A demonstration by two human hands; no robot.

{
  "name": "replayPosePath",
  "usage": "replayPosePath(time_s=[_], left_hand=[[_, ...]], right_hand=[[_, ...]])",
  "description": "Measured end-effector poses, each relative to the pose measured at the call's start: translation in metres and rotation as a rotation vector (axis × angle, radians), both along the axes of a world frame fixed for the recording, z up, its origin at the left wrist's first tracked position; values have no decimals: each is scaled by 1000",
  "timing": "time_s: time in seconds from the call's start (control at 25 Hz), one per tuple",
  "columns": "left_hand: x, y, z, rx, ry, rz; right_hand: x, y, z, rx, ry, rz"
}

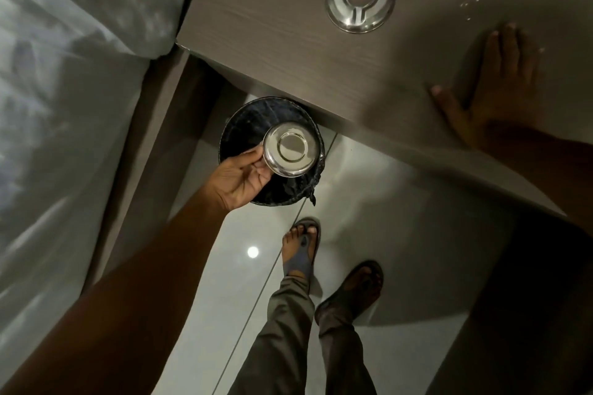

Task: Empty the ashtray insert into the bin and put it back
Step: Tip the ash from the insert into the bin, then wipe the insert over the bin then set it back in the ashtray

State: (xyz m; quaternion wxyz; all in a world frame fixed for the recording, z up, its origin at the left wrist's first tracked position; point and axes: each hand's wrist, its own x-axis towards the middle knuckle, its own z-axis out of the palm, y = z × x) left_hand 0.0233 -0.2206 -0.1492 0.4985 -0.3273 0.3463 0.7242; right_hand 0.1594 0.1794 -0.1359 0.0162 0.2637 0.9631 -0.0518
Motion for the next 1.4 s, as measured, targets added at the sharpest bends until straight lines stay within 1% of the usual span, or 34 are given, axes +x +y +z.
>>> replayPosePath(time_s=[0.16,0.28,0.36,0.4,0.48,0.52,0.56,0.6,0.68,0.76,0.8,0.84,0.96,1.0,1.08,1.12,1.24,1.28,1.36,1.4], left_hand=[[-1,7,-6,-61,-3,18],[-3,8,-7,-54,-20,31],[-5,8,-6,-39,-31,27],[-7,7,-5,-32,-37,25],[-12,3,-4,-36,-50,22],[-15,0,-5,-41,-54,21],[-17,-3,-6,-45,-55,18],[-19,-7,-6,-43,-50,4],[-18,-10,-5,-33,-35,-31],[-18,-13,-4,5,-30,-53],[-17,-12,-2,19,-23,-72],[-16,-10,0,22,-14,-90],[-21,-4,6,25,20,-90],[-22,-2,6,25,25,-85],[-21,0,7,17,24,-92],[-20,0,7,16,15,-90],[-19,-6,8,-8,-2,-32],[-20,-7,8,-15,0,-20],[-20,-5,9,-24,3,-2],[-20,-2,11,-24,-1,0]], right_hand=[[-1,-2,2,9,-29,-10],[-4,-2,7,-43,-53,-29],[-5,-15,17,-104,-32,-6],[-6,-32,22,-116,25,55],[-7,-89,32,-135,201,267],[-9,-127,35,-179,256,373],[-12,-165,37,-220,266,453],[-15,-197,37,-240,258,509],[-18,-239,27,-215,205,575],[-23,-252,13,-194,18,627],[-26,-252,8,-196,-64,640],[-28,-252,5,-197,-75,629],[-36,-260,1,-180,94,549],[-38,-262,1,-188,75,563],[-38,-265,1,-229,-64,597],[-39,-265,2,-246,-87,583],[-42,-270,3,-202,37,504],[-43,-271,4,-210,11,508],[-41,-267,3,-259,-106,535],[-40,-264,3,-272,-98,514]])
